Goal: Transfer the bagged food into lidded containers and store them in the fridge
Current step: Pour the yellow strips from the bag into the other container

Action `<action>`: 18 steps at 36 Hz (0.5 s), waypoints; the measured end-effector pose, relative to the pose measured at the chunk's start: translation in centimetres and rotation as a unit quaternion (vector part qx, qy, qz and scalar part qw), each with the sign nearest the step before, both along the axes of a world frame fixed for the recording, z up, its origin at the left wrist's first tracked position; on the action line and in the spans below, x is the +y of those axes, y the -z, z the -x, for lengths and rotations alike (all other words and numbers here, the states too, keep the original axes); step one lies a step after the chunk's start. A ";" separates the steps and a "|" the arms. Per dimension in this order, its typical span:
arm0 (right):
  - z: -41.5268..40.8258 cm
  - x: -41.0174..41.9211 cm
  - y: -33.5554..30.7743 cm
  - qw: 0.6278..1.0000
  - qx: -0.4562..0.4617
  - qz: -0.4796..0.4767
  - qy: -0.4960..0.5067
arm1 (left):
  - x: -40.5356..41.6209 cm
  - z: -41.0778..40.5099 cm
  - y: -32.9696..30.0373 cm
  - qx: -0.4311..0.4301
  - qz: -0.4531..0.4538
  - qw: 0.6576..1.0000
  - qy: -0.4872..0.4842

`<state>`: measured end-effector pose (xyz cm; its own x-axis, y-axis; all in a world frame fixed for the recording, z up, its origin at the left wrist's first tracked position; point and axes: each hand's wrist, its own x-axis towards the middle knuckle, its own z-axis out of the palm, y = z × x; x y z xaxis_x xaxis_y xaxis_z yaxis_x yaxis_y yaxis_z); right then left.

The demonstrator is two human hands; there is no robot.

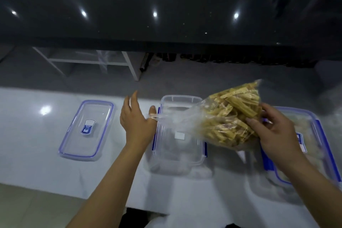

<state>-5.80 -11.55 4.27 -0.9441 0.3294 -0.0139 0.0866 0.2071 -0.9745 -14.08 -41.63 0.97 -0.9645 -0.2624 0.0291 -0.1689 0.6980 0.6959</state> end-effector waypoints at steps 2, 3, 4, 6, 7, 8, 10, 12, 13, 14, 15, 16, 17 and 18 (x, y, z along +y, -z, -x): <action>0.3 0.1 -0.7 1.000 0.003 -0.018 -0.004 | 0.2 -0.5 0.3 -0.002 0.006 1.000 0.019; 0.3 0.5 -1.1 1.000 0.007 -0.030 0.001 | 0.5 -0.8 0.4 0.003 0.017 0.999 0.040; 0.4 1.0 -1.5 0.999 0.010 -0.041 0.008 | 0.9 -1.1 0.5 0.009 0.029 0.998 0.061; 0.3 1.5 -2.1 0.998 0.017 -0.057 0.023 | 1.7 -1.1 0.5 0.019 0.035 0.996 0.084; 0.2 1.4 -2.2 0.997 0.025 -0.064 0.028 | 2.0 -0.9 0.4 0.020 0.027 0.996 0.083; 0.0 1.1 -2.2 0.996 0.032 -0.074 0.031 | 2.1 -0.6 0.4 0.019 0.018 0.997 0.077; -0.2 -0.1 -1.8 0.993 0.040 -0.105 0.025 | 1.6 0.2 0.5 0.010 0.007 0.998 0.056; -0.3 -1.1 -1.5 0.992 0.045 -0.120 0.010 | 0.8 0.9 0.6 -0.015 -0.001 0.999 0.030; -0.3 -1.3 -1.5 0.992 0.050 -0.117 0.009 | 0.5 0.9 0.6 -0.024 -0.006 0.999 0.022; -0.2 -1.2 -1.7 0.992 0.056 -0.115 0.019 | 0.4 0.9 0.6 -0.022 -0.008 0.999 0.026; -0.2 -0.9 -2.0 0.991 0.060 -0.117 0.037 | 0.4 0.6 0.5 -0.011 -0.003 0.999 0.043; -0.1 -0.5 -2.3 0.989 0.061 -0.121 0.056 | 0.6 0.4 0.4 0.006 0.007 0.998 0.066; -0.2 -0.3 -2.5 0.988 0.062 -0.126 0.071 | 0.9 0.2 0.4 0.023 0.016 0.996 0.087; -0.2 -0.2 -2.6 0.986 0.063 -0.129 0.079 | 1.1 0.1 0.4 0.036 0.018 0.995 0.095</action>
<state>-5.57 -11.73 6.88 -0.8694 0.4498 0.2045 0.0190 0.4440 -0.8958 -14.21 -40.51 0.54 -0.9918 -0.0723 0.1051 0.0178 0.7374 0.6752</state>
